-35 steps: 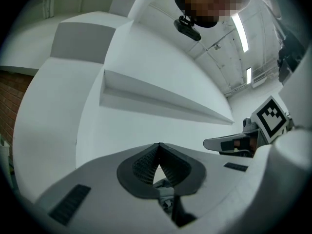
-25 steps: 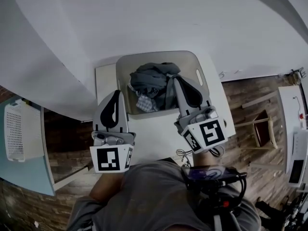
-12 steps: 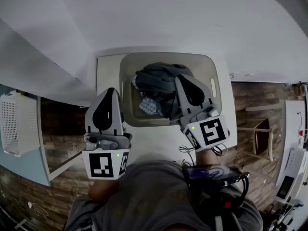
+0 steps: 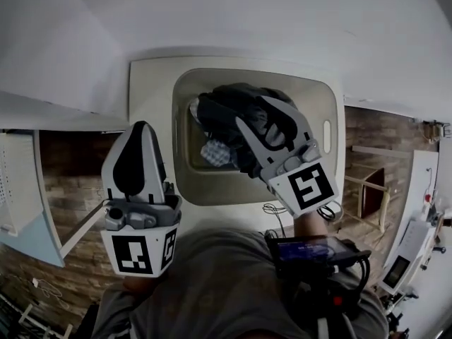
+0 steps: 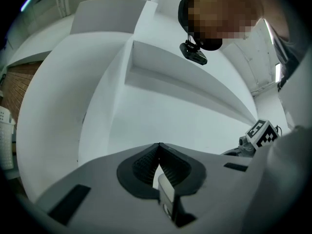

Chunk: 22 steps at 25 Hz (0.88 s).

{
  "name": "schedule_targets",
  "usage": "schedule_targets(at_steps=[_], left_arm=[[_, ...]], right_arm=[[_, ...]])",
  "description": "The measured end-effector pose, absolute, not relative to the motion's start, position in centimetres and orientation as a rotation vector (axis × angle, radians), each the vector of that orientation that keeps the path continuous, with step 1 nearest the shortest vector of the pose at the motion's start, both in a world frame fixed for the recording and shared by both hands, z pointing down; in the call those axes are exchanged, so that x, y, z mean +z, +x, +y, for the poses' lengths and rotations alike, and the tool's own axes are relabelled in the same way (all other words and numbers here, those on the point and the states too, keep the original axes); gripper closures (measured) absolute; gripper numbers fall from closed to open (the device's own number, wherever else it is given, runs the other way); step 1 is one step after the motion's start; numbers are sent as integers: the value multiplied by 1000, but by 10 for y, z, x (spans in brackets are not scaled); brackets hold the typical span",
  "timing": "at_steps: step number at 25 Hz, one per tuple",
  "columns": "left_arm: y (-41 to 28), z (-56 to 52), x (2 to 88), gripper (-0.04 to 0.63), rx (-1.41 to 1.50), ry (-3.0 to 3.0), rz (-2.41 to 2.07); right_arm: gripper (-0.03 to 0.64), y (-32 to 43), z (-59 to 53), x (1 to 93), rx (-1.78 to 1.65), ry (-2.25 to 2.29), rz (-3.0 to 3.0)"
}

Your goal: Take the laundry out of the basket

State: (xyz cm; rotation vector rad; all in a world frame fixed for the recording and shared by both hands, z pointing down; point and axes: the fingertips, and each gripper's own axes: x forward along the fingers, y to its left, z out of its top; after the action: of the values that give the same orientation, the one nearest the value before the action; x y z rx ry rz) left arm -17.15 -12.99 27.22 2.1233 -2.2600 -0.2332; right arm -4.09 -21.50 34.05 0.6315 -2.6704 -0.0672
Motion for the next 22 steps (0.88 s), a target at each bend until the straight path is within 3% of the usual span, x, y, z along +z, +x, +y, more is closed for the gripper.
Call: schedule_targets(at_steps=[7, 10, 16, 17, 22], left_arm=[[-196, -146, 290, 588, -231, 2054, -2272], [-202, -152, 300, 588, -235, 2028, -2256], [-210, -158, 316, 588, -249, 1993, -2234], [-210, -158, 318, 588, -247, 1989, -2230], [-210, -157, 320, 588, -244, 1980, -2231]], right_arm=[[243, -58, -212, 412, -75, 371, -2450], [207, -54, -211, 441, -70, 308, -2335], [201, -39, -216, 475, -12, 316, -2178], [221, -37, -217, 478, -4, 323, -2165], [481, -35, -224, 479, 2, 349, -2168]])
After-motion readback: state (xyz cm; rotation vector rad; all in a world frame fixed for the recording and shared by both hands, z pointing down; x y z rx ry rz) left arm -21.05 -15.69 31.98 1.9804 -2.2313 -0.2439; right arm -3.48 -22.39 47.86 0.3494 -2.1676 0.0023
